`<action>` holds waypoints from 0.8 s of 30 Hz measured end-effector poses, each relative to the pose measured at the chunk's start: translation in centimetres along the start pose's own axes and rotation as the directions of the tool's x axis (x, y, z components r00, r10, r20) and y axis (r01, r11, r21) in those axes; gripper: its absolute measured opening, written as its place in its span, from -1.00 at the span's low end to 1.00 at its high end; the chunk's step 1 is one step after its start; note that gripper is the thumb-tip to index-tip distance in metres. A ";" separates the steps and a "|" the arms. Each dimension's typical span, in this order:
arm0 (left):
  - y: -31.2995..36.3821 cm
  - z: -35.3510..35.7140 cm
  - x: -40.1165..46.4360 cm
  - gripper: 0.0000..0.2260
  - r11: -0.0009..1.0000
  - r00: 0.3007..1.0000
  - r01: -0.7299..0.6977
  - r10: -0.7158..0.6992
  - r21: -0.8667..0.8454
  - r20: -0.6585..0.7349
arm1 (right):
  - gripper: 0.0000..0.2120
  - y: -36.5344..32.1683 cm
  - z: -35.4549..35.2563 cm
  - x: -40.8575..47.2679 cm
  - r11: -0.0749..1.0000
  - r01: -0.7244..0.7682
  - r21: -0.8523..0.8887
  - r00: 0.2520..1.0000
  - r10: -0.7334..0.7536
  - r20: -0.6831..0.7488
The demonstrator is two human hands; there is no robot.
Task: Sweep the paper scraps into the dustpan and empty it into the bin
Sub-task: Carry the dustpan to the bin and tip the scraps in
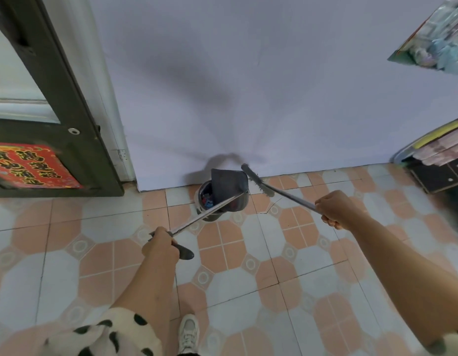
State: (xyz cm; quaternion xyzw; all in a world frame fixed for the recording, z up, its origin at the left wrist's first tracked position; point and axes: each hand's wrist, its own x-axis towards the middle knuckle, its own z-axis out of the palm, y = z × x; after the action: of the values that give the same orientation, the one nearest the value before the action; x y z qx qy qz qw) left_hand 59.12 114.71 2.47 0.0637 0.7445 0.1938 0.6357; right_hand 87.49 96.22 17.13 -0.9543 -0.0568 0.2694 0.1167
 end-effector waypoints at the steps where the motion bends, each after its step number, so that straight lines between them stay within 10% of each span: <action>1: -0.1 0.1 0.6 -0.96 1.000 1.000 0.023 -0.023 -0.012 0.000 | -0.73 -0.1 0.1 0.1 1.000 -0.004 -0.001 1.000 0.004 0.001; 24: 0.0 -0.8 1.2 -0.89 0.996 0.993 0.082 -0.085 0.032 0.081 | -0.72 -1.8 -0.8 -2.0 1.000 0.016 0.009 0.999 -0.015 -0.039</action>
State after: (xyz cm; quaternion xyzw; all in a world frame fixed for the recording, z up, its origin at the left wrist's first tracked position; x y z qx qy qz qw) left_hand 58.15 115.00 1.42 0.0496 0.7222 0.1537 0.6725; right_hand 86.10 97.44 19.23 -0.9583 -0.0608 0.2503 0.1241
